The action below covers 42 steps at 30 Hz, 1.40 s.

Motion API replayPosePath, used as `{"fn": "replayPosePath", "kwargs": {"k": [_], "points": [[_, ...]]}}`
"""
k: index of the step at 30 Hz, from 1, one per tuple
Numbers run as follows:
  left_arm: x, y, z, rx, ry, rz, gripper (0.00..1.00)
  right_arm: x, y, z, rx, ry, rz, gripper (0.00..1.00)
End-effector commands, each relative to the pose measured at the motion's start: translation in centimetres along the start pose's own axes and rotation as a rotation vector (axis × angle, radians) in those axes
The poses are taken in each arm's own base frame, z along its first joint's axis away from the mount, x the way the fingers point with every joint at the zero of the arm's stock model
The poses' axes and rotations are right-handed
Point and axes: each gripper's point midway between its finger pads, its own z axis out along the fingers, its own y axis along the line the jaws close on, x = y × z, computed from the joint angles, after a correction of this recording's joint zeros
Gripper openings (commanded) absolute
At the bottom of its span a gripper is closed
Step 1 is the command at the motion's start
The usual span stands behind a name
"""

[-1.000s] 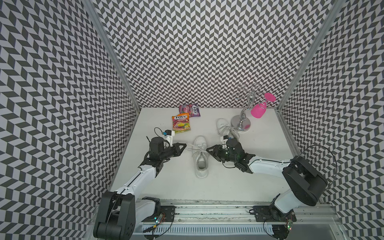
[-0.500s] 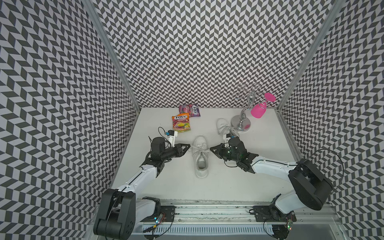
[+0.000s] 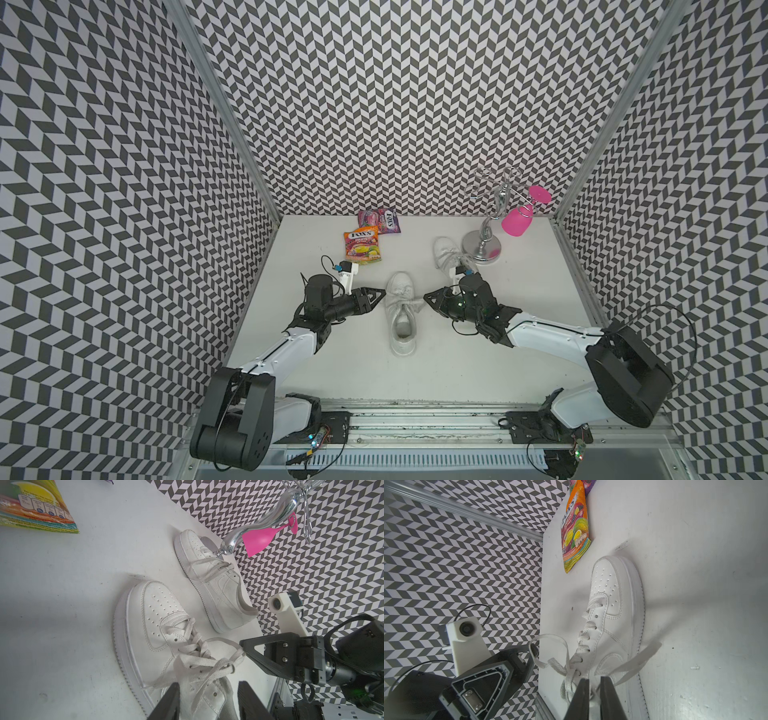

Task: Tie the shoes
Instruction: Tie the shoelace on the shoe.

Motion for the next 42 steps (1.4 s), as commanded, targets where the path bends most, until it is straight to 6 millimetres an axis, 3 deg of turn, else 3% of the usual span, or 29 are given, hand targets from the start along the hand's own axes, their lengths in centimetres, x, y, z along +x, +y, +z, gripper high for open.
{"fn": "replayPosePath", "kwargs": {"k": [1,16,19,24,42], "points": [[0.1,-0.3,0.2,0.030,0.004,0.015,0.48,-1.2,1.8,-0.2,-0.047,-0.027,-0.033,0.18],[0.0,-0.4,0.4,0.035,0.005,0.020,0.48,-2.1,1.6,-0.6,-0.011,-0.069,-0.075,0.21],[0.0,-0.3,0.4,0.035,0.006,0.021,0.48,-2.2,1.5,-0.7,-0.001,-0.073,-0.083,0.16],[0.0,-0.3,0.4,0.033,0.005,0.020,0.48,-2.2,1.6,-0.7,-0.004,-0.075,-0.089,0.00],[0.4,0.1,1.9,0.047,0.047,0.013,0.51,-3.2,0.4,-2.9,0.066,-0.158,-0.109,0.00]]}}
